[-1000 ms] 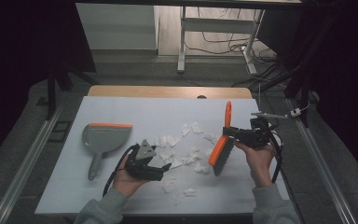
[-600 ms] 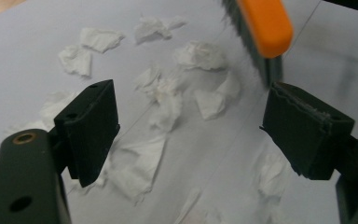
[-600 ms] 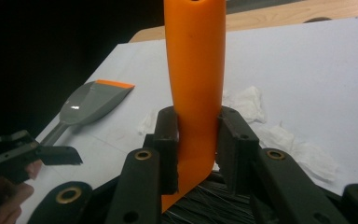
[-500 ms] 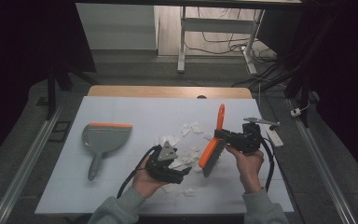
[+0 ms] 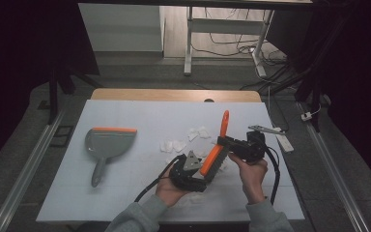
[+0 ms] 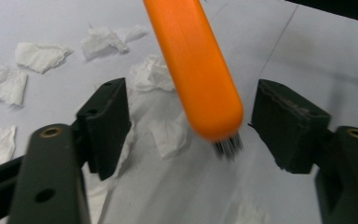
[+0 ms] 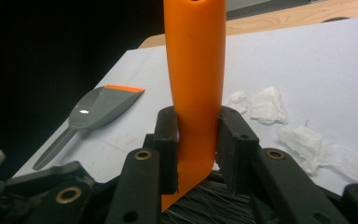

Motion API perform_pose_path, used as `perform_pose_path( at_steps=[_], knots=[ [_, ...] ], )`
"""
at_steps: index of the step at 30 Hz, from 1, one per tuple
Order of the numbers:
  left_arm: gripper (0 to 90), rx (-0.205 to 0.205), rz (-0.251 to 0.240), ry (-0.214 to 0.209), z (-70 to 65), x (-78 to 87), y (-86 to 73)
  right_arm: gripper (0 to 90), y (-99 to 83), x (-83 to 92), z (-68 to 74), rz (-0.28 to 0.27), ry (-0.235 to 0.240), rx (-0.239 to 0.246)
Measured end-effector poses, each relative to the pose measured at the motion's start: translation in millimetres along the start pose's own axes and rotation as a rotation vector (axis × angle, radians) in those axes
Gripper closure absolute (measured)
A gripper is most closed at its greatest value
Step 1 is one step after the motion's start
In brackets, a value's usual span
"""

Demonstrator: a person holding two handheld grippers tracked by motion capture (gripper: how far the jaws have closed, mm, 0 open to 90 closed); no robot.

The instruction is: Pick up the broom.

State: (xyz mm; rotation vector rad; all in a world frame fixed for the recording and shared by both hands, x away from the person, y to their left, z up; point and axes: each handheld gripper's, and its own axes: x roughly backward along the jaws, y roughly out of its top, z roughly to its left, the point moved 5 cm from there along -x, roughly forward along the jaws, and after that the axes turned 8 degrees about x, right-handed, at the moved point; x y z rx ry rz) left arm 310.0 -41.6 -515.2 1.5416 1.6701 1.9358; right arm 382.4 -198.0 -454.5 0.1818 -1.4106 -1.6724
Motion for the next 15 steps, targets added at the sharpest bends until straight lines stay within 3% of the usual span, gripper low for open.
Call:
perform_pose_path(
  at_steps=[5,6,10,15],
  knots=[
    [42.1,0.017,-0.032,0.021,2.2,-7.0,-0.3,70.9,-1.3,-1.1,2.7,-0.016,0.002,-0.012],
    [49.6,0.028,-0.045,0.016,3.6,-7.8,0.0,70.8,-1.5,-1.0,4.1,-0.020,0.003,-0.013],
    [65.7,0.041,-0.059,0.024,6.0,-9.1,1.2,70.8,-1.3,-0.7,6.5,-0.033,0.013,-0.022],
    [70.7,0.079,-0.069,0.040,15.8,-6.2,3.2,70.7,-0.8,2.3,8.1,-0.058,0.022,-0.037]
  ],
)
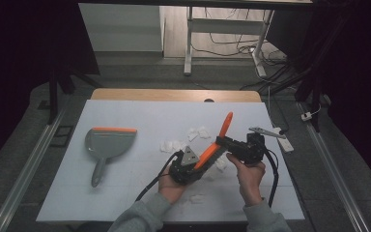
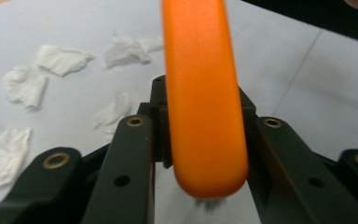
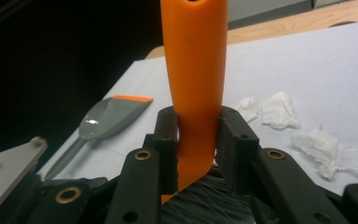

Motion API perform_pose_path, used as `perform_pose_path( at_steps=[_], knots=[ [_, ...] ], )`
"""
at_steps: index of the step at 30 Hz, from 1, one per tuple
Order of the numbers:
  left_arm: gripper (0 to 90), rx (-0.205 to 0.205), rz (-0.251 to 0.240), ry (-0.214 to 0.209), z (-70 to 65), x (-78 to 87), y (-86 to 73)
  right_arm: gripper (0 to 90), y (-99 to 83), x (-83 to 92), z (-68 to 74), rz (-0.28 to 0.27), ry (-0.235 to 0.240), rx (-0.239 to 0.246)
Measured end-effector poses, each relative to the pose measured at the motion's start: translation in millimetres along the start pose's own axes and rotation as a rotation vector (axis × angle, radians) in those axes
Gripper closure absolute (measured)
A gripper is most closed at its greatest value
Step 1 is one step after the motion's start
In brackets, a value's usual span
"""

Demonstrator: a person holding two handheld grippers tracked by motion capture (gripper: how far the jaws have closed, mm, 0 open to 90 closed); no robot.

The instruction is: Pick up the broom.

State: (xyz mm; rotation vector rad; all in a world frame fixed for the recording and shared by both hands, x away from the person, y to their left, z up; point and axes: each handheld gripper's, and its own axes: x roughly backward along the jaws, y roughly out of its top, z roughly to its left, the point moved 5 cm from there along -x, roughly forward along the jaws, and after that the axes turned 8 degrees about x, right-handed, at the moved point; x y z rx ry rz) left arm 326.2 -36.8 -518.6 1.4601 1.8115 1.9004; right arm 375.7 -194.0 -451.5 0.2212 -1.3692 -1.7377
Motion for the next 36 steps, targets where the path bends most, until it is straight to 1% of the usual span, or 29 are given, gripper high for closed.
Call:
perform_pose_path(
  at_steps=[3,6,9,10,12,13,16,19,20,21,22,24,25,27,32,36],
  knots=[
    [70.9,-0.007,-0.014,0.017,3.8,5.0,2.0,70.7,0.9,1.7,4.7,-0.019,0.001,0.006],
    [71.1,-0.012,-0.023,0.020,4.4,7.3,2.5,70.6,1.7,2.0,8.5,-0.035,0.000,0.011],
    [71.1,-0.017,-0.024,0.015,5.4,9.0,2.7,70.7,1.3,2.1,8.7,-0.039,0.006,0.000],
    [71.1,-0.006,-0.020,0.007,5.7,8.4,2.5,70.7,0.4,1.7,8.6,-0.043,0.004,-0.005],
    [70.9,-0.006,-0.036,0.011,4.8,7.8,2.0,70.7,-0.3,1.4,8.9,-0.049,-0.001,-0.006],
    [70.8,-0.006,-0.036,0.011,4.8,7.8,2.0,70.7,-0.3,1.4,8.9,-0.049,-0.001,-0.006],
    [70.3,0.002,-0.062,0.001,3.3,5.6,-0.4,70.7,-0.3,1.8,9.2,-0.052,-0.009,-0.005],
    [69.2,-0.003,-0.068,0.007,3.2,4.5,-2.0,70.8,-1.0,1.8,7.9,-0.059,-0.006,-0.017],
    [69.0,-0.004,-0.059,0.009,2.9,3.3,-3.1,70.8,-0.9,1.6,7.6,-0.062,0.002,-0.028],
    [70.6,-0.010,-0.061,0.009,3.0,3.0,-4.1,70.8,-0.8,1.7,7.3,-0.067,0.013,-0.038],
    [76.3,-0.002,-0.071,-0.002,2.8,3.4,-4.5,70.8,-0.8,1.5,7.4,-0.064,0.019,-0.039],
    [78.5,0.018,-0.068,-0.021,3.1,3.2,-4.1,70.8,-0.6,1.8,7.5,-0.065,0.023,-0.038],
    [79.2,0.014,-0.071,-0.023,3.3,3.9,-3.9,70.8,-0.6,1.9,7.1,-0.063,0.022,-0.037],
    [80.2,0.016,-0.062,-0.036,3.7,3.9,-4.0,70.8,-0.8,1.8,6.1,-0.066,0.030,-0.043],
    [80.4,0.013,-0.043,-0.039,6.9,3.9,-5.2,70.6,-2.5,-0.2,5.3,-0.059,0.032,-0.044],
    [80.4,0.005,-0.043,-0.036,8.3,5.4,-4.9,70.4,-2.4,-1.1,6.1,-0.062,0.035,-0.038]
  ],
)
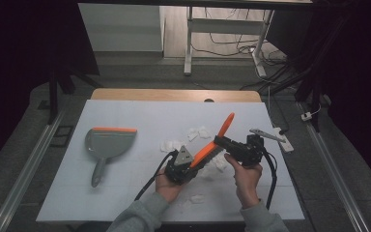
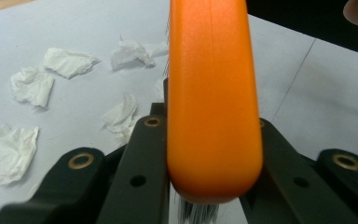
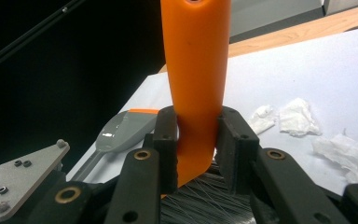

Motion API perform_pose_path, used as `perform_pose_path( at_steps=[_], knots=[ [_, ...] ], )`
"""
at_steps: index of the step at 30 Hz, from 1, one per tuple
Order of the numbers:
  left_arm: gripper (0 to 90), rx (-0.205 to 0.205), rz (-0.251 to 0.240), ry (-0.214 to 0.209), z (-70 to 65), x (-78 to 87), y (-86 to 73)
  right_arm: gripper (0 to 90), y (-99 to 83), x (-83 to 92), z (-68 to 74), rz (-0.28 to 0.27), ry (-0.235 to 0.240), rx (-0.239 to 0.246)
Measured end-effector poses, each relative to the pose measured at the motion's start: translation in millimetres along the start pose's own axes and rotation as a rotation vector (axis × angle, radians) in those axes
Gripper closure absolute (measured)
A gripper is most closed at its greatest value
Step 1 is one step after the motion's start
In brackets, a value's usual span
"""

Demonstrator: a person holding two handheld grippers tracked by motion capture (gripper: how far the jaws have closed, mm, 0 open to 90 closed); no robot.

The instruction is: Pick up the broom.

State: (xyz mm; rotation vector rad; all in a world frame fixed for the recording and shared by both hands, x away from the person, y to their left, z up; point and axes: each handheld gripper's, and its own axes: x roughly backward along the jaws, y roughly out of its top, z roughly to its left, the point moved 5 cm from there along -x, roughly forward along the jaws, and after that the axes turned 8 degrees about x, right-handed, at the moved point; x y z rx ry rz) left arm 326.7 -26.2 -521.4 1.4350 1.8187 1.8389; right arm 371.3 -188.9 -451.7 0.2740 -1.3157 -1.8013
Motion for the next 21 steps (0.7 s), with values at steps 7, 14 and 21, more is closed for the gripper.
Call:
perform_pose_path(
  at_steps=[7,14,21],
  knots=[
    [80.5,-0.036,0.030,-0.002,8.5,8.3,1.0,52.9,5.5,0.6,3.6,0.021,-0.031,0.102],
    [80.4,-0.114,0.131,0.030,25.1,34.1,3.5,39.8,13.7,19.9,7.4,0.108,-0.055,0.324],
    [80.4,-0.154,0.246,0.017,32.8,49.3,2.8,36.4,4.6,29.0,3.7,0.251,0.024,0.453]
  ],
)
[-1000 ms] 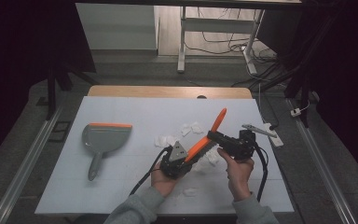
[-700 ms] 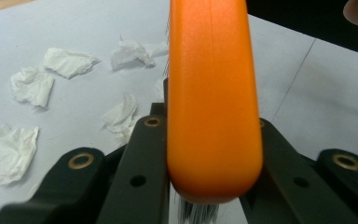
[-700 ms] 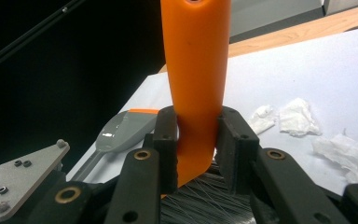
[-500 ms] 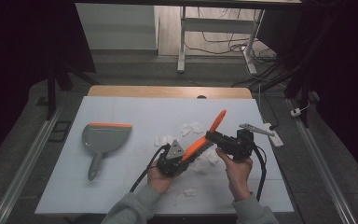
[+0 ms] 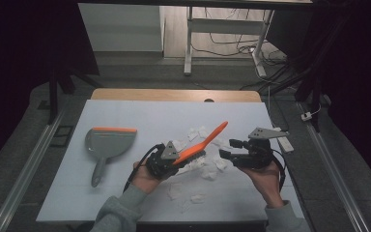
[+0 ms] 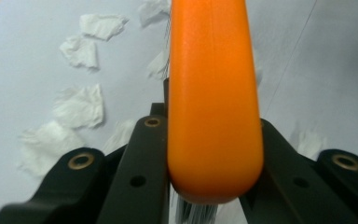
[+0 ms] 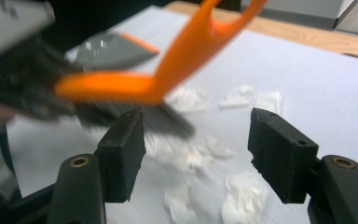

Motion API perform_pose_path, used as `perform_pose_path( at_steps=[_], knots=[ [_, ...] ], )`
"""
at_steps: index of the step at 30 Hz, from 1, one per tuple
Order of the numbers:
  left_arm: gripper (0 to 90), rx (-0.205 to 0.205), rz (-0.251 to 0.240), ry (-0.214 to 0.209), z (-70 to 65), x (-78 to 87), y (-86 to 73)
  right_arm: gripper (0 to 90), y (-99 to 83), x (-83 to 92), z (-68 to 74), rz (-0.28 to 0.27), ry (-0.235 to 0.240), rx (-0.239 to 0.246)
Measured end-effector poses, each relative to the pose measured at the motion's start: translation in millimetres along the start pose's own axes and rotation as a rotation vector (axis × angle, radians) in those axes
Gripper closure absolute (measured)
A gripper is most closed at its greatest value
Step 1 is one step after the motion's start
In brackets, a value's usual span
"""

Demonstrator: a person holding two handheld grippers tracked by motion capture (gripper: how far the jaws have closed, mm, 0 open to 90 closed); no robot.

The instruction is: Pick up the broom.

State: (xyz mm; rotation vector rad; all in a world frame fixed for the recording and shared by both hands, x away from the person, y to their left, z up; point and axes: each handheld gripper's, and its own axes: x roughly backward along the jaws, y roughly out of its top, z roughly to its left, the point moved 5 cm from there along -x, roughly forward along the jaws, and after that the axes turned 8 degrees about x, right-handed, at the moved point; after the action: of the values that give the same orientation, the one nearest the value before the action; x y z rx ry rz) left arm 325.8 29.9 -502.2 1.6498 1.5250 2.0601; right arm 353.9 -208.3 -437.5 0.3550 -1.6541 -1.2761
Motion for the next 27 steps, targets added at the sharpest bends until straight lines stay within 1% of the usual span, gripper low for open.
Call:
perform_pose_path(
  at_steps=[1,2,3,4,5,6,7,8,10,11,12,14,16,17,18,19,21,22,24,26,27],
  knots=[
    [80.4,-0.028,0.056,-0.007,1.2,1.6,-0.8,36.7,-3.2,-0.9,2.1,0.021,0.016,0.035],
    [80.4,-0.028,0.056,-0.007,1.2,1.6,-0.8,36.7,-3.2,-0.9,2.1,0.021,0.016,0.035],
    [80.4,-0.037,0.083,-0.010,2.0,1.9,-1.2,38.5,-1.6,-1.9,7.6,0.024,0.038,0.079],
    [80.4,-0.045,0.098,-0.009,2.6,2.2,-1.7,38.5,-1.6,-1.9,7.6,0.024,0.038,0.079],
    [80.4,-0.042,0.108,-0.012,2.8,1.9,-2.2,38.6,2.6,-2.5,15.9,0.036,0.068,0.120],
    [80.4,-0.045,0.117,-0.016,2.8,1.6,-2.6,38.5,4.3,-3.0,20.1,0.048,0.074,0.148],
    [80.4,-0.047,0.122,-0.015,2.4,1.0,-2.8,38.2,5.5,-3.9,23.9,0.065,0.076,0.175],
    [80.4,-0.053,0.132,-0.016,1.8,0.3,-2.9,38.2,5.5,-3.9,23.9,0.065,0.076,0.175],
    [80.4,-0.083,0.162,-0.008,-0.2,-1.6,-2.8,37.5,8.0,-7.3,32.5,0.087,0.068,0.229],
    [80.4,-0.099,0.174,-0.003,-1.7,-2.8,-2.4,37.5,8.0,-7.3,32.5,0.087,0.068,0.229],
    [80.5,-0.110,0.183,-0.002,-3.6,-3.9,-1.7,36.5,9.0,-10.4,35.9,0.098,0.072,0.246],
    [80.5,-0.140,0.200,0.012,-7.3,-5.5,0.5,35.9,9.3,-14.5,38.9,0.118,0.066,0.282],
    [80.4,-0.166,0.208,0.021,-12.1,-6.7,3.5,35.5,9.0,-18.9,42.8,0.145,0.065,0.327],
    [80.4,-0.180,0.210,0.020,-14.7,-6.9,5.2,35.5,9.0,-18.9,42.8,0.145,0.065,0.327],
    [80.5,-0.193,0.214,0.021,-17.3,-7.1,6.9,35.1,8.8,-22.9,46.1,0.185,0.060,0.368],
    [80.5,-0.207,0.215,0.026,-20.3,-7.4,8.3,35.1,8.8,-22.9,46.1,0.185,0.060,0.368],
    [80.4,-0.237,0.222,0.038,-25.8,-7.6,10.9,35.6,8.7,-25.6,48.8,0.220,0.054,0.413],
    [80.4,-0.256,0.224,0.035,-30.5,-7.1,12.9,35.7,8.5,-27.4,50.7,0.245,0.067,0.430],
    [80.4,-0.262,0.224,0.030,-32.3,-6.6,13.7,35.7,7.5,-28.6,50.3,0.269,0.068,0.441],
    [80.4,-0.276,0.221,0.026,-35.4,-5.9,15.1,35.9,5.1,-29.7,50.1,0.294,0.082,0.449],
    [80.4,-0.286,0.217,0.028,-36.8,-5.4,16.0,35.9,5.1,-29.7,50.1,0.294,0.082,0.449]
  ],
)
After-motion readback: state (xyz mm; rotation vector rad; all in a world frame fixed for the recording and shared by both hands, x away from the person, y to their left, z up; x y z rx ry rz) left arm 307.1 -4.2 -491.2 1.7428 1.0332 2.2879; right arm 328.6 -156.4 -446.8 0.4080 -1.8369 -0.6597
